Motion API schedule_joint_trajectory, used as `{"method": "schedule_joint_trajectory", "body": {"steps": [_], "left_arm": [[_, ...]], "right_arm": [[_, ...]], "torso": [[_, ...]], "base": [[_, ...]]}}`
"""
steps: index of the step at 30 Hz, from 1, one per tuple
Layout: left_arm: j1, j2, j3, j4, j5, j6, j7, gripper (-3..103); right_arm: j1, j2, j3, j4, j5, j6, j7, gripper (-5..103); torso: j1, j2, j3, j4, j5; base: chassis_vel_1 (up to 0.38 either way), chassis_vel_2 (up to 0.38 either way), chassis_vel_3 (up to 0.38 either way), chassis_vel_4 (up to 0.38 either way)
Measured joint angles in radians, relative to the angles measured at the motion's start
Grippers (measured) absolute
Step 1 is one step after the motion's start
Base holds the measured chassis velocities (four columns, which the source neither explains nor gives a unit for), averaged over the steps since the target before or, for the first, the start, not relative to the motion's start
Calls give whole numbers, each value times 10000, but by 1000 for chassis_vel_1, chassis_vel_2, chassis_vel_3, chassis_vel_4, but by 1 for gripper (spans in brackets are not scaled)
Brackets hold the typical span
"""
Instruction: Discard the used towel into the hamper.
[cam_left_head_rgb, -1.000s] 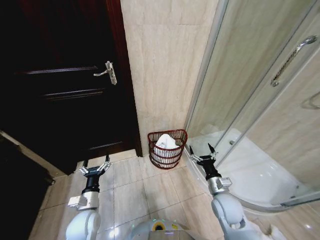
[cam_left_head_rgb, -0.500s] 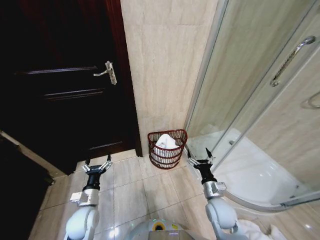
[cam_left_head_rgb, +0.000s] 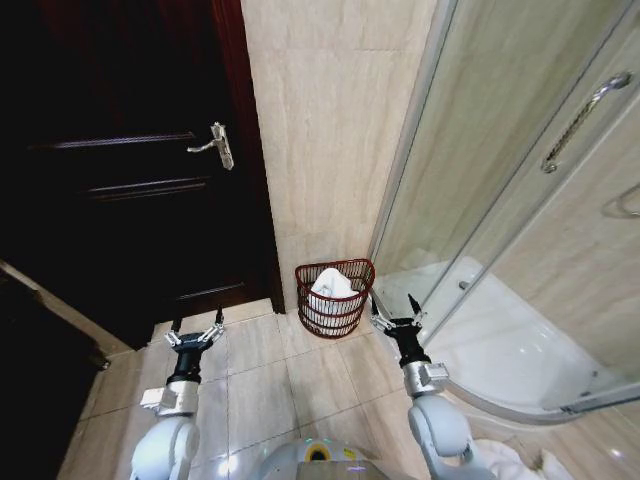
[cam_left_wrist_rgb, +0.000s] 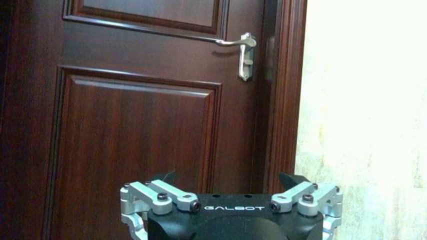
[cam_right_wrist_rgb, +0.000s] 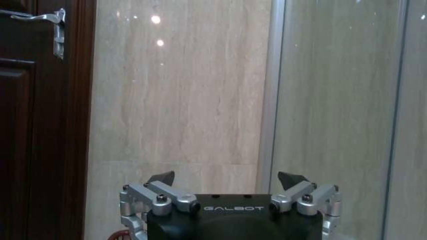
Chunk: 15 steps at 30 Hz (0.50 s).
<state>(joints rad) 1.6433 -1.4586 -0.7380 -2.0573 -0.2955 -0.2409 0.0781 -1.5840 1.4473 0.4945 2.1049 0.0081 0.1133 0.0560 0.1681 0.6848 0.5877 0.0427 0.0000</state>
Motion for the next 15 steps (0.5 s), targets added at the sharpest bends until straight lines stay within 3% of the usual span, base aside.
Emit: {"method": "schedule_joint_trajectory", "body": {"steps": [15], "left_arm": [[-42,495,7,43,-183,-141,434,100]], "right_arm": [[-317,-53,506,214,132,-41,-73,100]], "torso": [[2,1,1,-1,0]], "base": [[0,0,0,0]]}}
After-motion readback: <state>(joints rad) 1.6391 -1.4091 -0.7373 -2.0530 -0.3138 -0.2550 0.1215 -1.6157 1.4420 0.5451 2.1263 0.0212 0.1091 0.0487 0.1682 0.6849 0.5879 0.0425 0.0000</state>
